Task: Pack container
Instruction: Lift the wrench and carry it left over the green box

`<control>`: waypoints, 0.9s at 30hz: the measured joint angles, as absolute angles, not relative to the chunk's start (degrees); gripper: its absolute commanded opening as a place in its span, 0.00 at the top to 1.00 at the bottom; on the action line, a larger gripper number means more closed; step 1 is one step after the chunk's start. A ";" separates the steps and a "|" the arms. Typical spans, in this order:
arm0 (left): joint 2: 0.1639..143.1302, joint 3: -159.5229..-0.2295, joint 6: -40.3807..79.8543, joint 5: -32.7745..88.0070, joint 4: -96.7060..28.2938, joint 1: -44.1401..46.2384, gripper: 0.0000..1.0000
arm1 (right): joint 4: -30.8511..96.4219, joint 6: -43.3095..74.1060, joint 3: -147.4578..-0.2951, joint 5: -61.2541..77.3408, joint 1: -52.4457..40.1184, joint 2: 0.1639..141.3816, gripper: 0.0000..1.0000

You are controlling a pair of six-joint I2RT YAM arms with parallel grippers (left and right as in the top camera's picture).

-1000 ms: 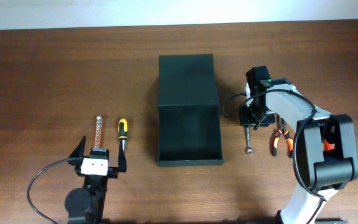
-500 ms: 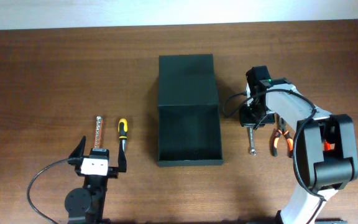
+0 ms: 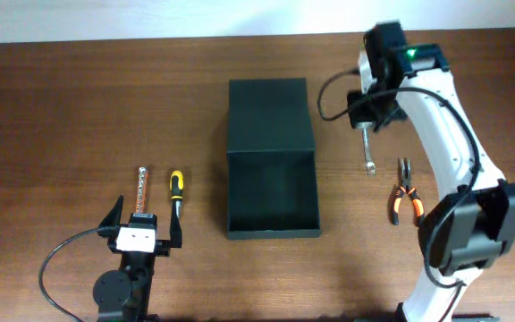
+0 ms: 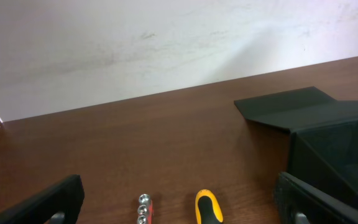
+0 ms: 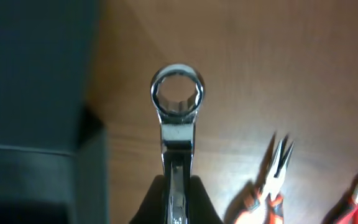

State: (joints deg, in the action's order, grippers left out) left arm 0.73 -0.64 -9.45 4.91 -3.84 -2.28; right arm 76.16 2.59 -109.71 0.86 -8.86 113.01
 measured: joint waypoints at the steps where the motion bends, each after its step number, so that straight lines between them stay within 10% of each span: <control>1: 0.71 -0.64 -9.45 4.93 -3.81 -2.28 0.01 | 79.50 0.84 -112.99 1.67 -9.72 113.34 0.96; 15: 0.73 -0.64 -9.45 4.91 -3.84 -2.28 0.01 | 84.84 -10.87 -122.61 3.49 -35.29 113.23 0.96; 27: 0.73 -0.64 -9.45 4.91 -3.86 -2.28 0.01 | 75.50 -11.84 -108.27 1.50 -39.16 113.69 0.96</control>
State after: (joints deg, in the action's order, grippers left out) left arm 0.73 -0.64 -9.45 4.91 -3.86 -2.28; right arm 75.50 -11.84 -108.27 1.50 -39.16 113.69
